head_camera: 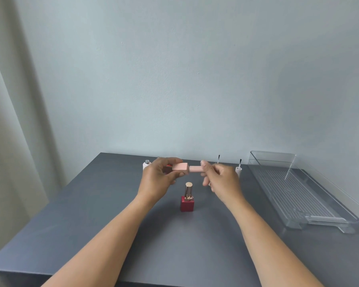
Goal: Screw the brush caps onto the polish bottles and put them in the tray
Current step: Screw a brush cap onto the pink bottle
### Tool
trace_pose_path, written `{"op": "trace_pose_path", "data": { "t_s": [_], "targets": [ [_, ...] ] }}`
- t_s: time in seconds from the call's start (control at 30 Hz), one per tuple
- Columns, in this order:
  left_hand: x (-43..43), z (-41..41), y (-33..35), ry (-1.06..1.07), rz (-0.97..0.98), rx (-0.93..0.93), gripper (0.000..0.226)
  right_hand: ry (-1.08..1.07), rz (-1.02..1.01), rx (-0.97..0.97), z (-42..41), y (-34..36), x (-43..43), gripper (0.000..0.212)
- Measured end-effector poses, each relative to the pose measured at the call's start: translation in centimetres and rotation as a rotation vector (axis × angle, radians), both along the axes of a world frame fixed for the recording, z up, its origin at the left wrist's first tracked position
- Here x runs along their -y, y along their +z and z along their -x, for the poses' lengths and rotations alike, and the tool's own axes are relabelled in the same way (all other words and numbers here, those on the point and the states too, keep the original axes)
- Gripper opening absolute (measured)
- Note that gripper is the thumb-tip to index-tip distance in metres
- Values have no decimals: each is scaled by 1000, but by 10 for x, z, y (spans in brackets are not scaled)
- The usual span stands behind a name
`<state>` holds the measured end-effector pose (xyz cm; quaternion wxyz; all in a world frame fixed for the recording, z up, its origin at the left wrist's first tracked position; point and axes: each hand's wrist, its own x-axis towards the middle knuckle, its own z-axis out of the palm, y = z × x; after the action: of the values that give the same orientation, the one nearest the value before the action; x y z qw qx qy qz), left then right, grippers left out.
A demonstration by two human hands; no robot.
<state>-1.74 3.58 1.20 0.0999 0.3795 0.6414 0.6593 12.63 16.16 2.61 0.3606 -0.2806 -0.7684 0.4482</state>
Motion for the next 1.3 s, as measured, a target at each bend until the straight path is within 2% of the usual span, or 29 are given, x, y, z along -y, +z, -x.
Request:
{"op": "trace_pose_path", "data": {
  "t_s": [0.07,0.17,0.33,0.4,0.47,0.6,0.7,0.77,0.87,0.93,1.07,1.13,1.2,1.23,1.3],
  "targets": [
    [0,-1,0,0,3,-12,36,-31,16,35,0,-2,-1,59],
    [-1,-1,0,4,5,-30,39,9,12,76,-1,0,1,63],
    [1,1,0,16,9,-30,39,110,17,-22,-2,3,1,19],
    [1,1,-1,17,10,-29,39,112,3,-51,-1,2,-1,9],
    [1,0,-1,16,6,-29,39,80,-11,-56,-1,1,-2,13],
    [0,-2,-2,3,4,-44,38,-27,-37,40,0,-3,-2,48],
    [0,-3,-1,8,9,-43,39,-2,2,63,-2,-1,0,65],
    [0,-2,0,15,12,-46,39,48,-14,64,-3,0,2,57],
    [1,-2,0,18,13,-48,40,87,-45,33,-2,1,3,18],
    [2,-3,0,13,16,-51,38,84,-50,4,-1,0,3,6],
    [3,-3,-1,5,29,-54,34,23,-132,55,-1,-3,2,17],
    [3,-2,0,10,24,-31,34,37,-133,74,-2,-3,2,11],
    [2,0,-1,6,33,-23,34,71,-120,86,-2,-3,3,28],
    [2,0,-2,-2,47,-32,33,82,-149,105,-2,-3,3,35],
    [2,1,-3,-7,83,-91,35,74,-279,142,-3,-2,4,34]
  ]
}}
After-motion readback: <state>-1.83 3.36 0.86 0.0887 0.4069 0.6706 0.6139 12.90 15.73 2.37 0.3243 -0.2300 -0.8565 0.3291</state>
